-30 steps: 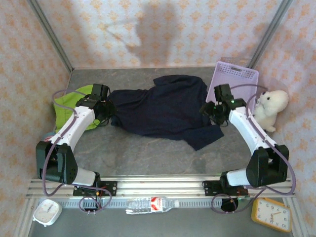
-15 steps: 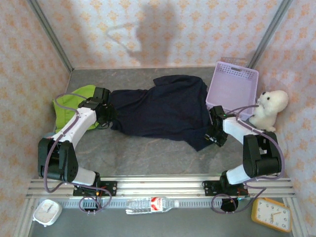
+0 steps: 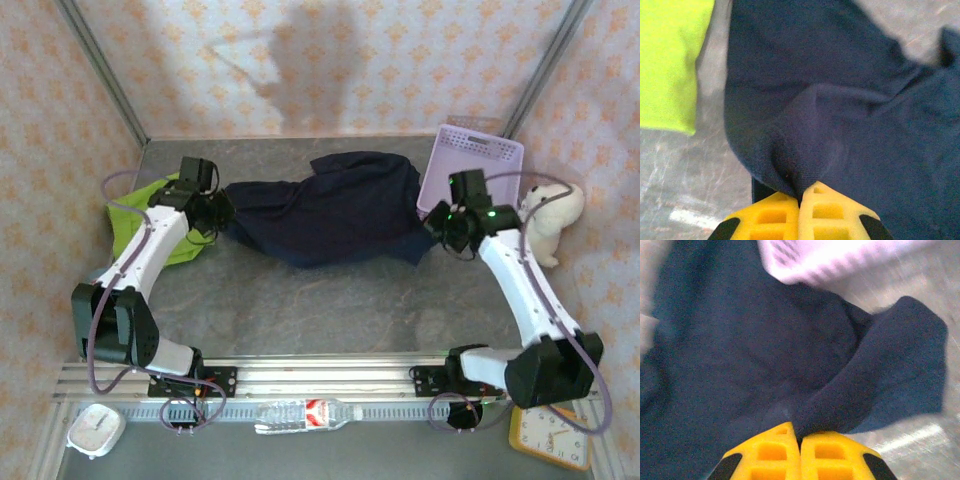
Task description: Fold and stack the mixed laundry pile
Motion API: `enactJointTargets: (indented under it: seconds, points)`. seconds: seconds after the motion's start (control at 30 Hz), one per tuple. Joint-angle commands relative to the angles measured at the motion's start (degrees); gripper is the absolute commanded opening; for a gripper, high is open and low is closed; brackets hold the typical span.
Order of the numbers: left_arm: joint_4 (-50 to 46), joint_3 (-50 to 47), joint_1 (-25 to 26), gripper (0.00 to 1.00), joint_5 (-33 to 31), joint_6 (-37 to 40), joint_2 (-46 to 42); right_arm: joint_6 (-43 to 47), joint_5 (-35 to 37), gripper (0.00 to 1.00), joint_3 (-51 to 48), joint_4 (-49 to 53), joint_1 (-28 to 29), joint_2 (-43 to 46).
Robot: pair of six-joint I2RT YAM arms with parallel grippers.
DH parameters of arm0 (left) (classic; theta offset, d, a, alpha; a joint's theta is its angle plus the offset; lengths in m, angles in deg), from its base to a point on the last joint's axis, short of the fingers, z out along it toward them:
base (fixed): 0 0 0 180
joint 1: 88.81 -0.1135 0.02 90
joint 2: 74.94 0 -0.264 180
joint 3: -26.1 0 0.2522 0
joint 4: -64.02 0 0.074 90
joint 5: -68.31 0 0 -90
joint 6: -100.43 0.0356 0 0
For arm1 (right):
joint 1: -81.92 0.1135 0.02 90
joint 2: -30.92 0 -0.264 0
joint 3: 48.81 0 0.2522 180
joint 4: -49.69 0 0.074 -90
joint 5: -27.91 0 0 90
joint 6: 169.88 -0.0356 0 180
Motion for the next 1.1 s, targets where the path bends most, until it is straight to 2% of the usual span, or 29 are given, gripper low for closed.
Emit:
enactJointTargets:
  seconds: [0.0, 0.07, 0.1, 0.17, 0.2, 0.23, 0.37, 0.6, 0.73, 0.8, 0.87, 1.07]
  points:
    - [-0.3, 6.9, -1.2, 0.00, -2.0, 3.2, 2.8, 1.1, 1.3, 0.00, 5.5, 5.0, -0.1, -1.7]
    - [-0.7, 10.4, -1.4, 0.00, -2.5, 4.4, 8.1, 0.8, 1.4, 0.00, 7.9, 3.5, -0.3, -4.9]
    - [-2.0, 13.3, -1.4, 0.10, -1.8, 5.5, 11.8, 0.3, 1.4, 0.00, 8.9, 2.3, -0.4, -6.6]
    - [-5.8, 18.2, -1.4, 0.53, 0.0, 6.6, 18.0, -1.2, 0.8, 0.00, 10.0, -0.1, -0.6, -9.1]
    - [-6.7, 19.6, -1.4, 0.63, 1.5, 6.8, 20.5, -1.8, 0.0, 0.00, 10.3, -1.4, -0.6, -10.2]
    - [-6.8, 20.0, -1.4, 0.67, 2.7, 6.6, 21.7, -2.4, -0.7, 0.00, 10.5, -2.4, -0.7, -11.1]
    - [-4.2, 15.7, -1.0, 0.70, 4.3, 5.7, 19.8, -3.5, -3.1, 0.00, 12.4, -5.1, -0.6, -14.3]
    - [-0.5, -1.4, 0.7, 0.69, 1.7, 5.5, 6.5, -3.7, -3.4, 0.00, 11.9, -6.0, -0.7, -15.3]
    - [3.6, -10.8, 2.4, 0.62, -0.3, 4.7, 0.8, -3.4, -3.6, 0.00, 9.7, -5.8, -0.7, -14.9]
    - [6.0, -14.0, 2.8, 0.51, -0.9, 3.8, 0.2, -3.6, -3.9, 0.00, 8.8, -6.0, -0.6, -14.7]
    - [8.1, -15.6, 3.1, 0.45, -0.8, 2.8, 0.9, -3.8, -4.1, 0.00, 8.0, -6.1, -0.6, -14.3]
    - [10.9, -13.3, 4.8, 0.47, -3.4, 2.1, 9.2, -3.7, -3.6, 0.00, 7.5, -5.8, -0.7, -13.4]
